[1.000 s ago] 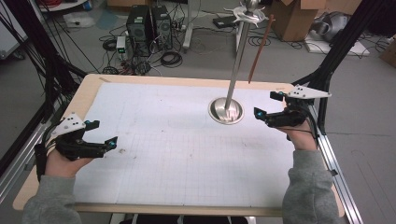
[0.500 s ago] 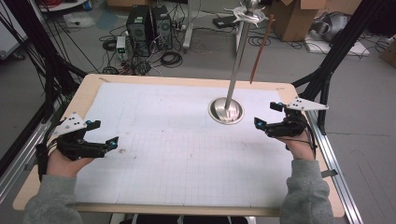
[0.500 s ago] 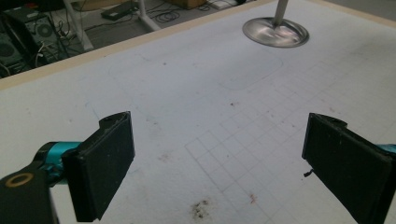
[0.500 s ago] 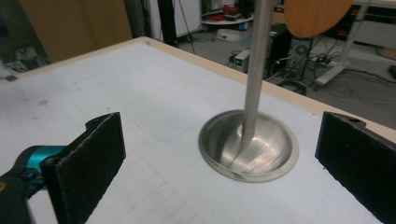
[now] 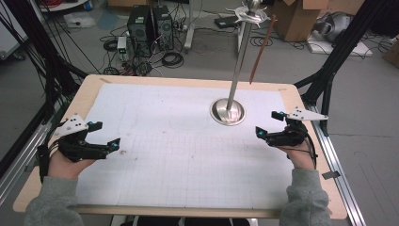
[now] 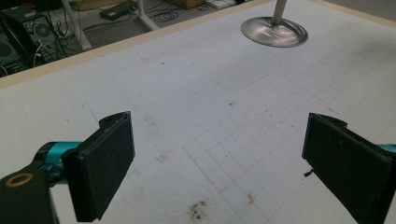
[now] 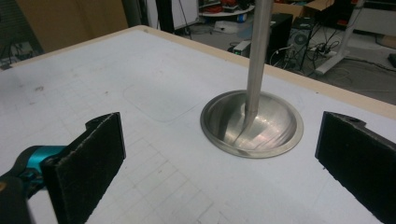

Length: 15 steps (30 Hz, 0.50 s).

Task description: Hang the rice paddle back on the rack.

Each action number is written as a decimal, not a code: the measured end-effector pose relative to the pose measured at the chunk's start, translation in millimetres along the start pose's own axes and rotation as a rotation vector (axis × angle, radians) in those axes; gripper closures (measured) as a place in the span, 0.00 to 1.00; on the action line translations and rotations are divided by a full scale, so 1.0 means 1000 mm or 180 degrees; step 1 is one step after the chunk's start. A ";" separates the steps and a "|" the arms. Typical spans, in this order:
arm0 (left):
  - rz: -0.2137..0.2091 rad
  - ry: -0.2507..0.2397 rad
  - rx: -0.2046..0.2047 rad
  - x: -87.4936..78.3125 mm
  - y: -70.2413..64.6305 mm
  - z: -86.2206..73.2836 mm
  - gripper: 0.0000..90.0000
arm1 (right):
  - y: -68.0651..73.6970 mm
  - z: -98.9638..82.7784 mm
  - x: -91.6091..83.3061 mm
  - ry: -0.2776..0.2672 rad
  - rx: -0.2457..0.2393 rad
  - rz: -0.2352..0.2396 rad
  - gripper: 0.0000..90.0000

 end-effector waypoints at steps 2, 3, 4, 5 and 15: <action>-0.0002 0.0003 0.0002 0.001 -0.001 0.000 0.11 | 0.002 0.000 0.001 -0.0006 -0.0013 0.0035 0.00; -0.0003 0.0005 0.0006 0.001 -0.001 0.000 0.11 | 0.003 0.000 0.001 -0.0005 -0.0034 0.0047 0.00; -0.0001 0.0004 0.0004 0.001 -0.001 0.000 0.11 | 0.004 0.000 0.001 -0.0005 -0.0030 0.0039 0.00; -0.0001 -0.0005 -0.0010 0.002 -0.002 0.000 0.11 | 0.005 0.000 0.001 -0.0015 -0.0035 0.0039 0.00; -0.0007 -0.0017 0.0032 0.002 -0.004 0.003 0.11 | 0.004 -0.006 0.001 -0.0056 -0.0015 0.0033 0.00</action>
Point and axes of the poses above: each handheld gripper's, and its own axes: x roughly forward along the jaws, z roughly out of its top, y roughly to its left, the point moved 1 cm from there along x, roughly forward along the jaws, and after that the axes turned 1 degree about -z, right-handed, at the moved point
